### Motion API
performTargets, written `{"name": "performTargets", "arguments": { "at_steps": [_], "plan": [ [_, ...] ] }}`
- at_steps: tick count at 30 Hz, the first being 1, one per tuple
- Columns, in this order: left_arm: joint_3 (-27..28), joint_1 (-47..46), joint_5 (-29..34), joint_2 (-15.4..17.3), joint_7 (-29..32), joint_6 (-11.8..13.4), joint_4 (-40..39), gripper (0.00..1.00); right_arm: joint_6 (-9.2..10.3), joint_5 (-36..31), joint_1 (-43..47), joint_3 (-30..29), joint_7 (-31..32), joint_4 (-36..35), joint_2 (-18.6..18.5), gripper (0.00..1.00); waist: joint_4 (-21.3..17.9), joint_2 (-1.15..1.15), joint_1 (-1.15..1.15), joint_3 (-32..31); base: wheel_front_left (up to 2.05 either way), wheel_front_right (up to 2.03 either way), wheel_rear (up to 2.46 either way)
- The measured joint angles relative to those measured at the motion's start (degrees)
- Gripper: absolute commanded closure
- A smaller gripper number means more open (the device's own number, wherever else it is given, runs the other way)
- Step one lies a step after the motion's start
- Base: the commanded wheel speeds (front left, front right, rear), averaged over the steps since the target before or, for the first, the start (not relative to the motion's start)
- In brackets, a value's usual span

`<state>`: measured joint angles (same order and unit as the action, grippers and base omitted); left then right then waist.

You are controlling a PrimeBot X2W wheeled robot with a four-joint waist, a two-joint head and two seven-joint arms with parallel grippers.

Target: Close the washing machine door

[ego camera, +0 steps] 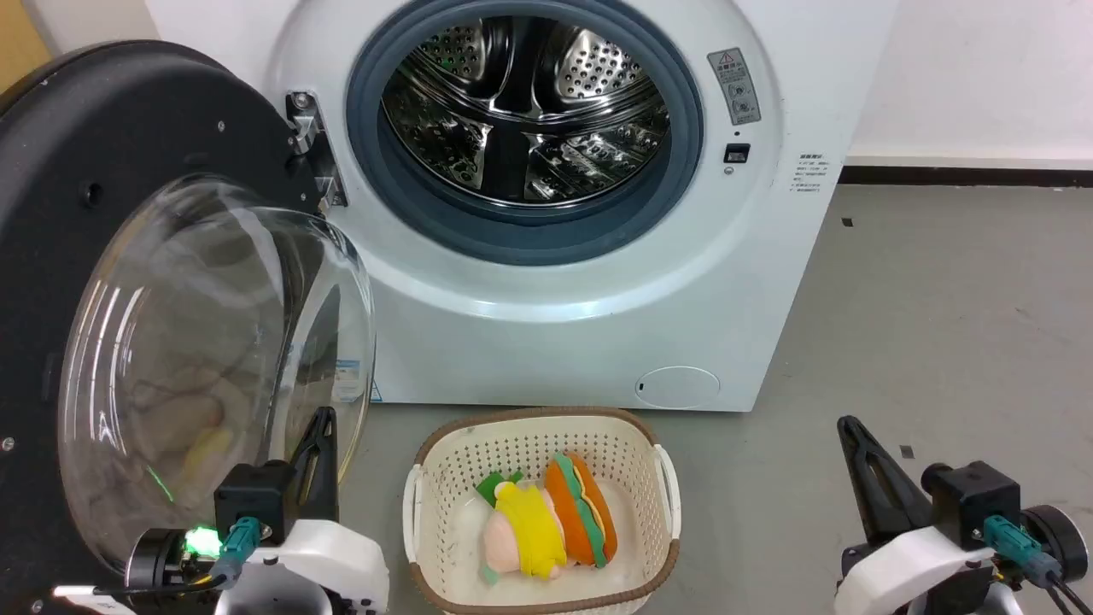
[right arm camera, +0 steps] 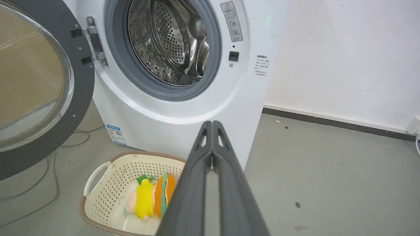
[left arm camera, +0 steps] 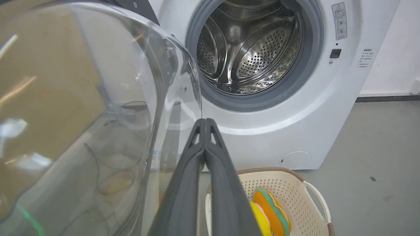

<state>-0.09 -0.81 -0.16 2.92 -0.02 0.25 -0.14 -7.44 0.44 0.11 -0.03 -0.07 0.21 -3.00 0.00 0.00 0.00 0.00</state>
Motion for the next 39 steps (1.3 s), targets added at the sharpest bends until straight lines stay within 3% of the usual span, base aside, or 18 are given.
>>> {"name": "performTargets", "arguments": {
  "at_steps": [29,30,39],
  "plan": [
    [0.0,0.0,0.0,0.0,0.0,0.0,0.0,1.0,0.0,0.0,0.0,0.0,0.0,0.0,0.0,1.0,0.0,0.0,0.0,0.0,0.0,0.0,0.0],
    [0.0,0.0,0.0,0.0,0.0,0.0,0.0,0.0,0.0,0.0,0.0,0.0,0.0,0.0,0.0,0.0,0.0,0.0,0.0,0.0,0.0,0.0,0.0],
    [-0.3,0.0,0.0,0.0,-0.5,0.7,0.0,0.0,0.0,0.7,0.0,-0.5,-0.4,0.2,0.0,0.0,0.0,0.0,0.0,0.1,0.0,0.0,0.0]
  ]
}}
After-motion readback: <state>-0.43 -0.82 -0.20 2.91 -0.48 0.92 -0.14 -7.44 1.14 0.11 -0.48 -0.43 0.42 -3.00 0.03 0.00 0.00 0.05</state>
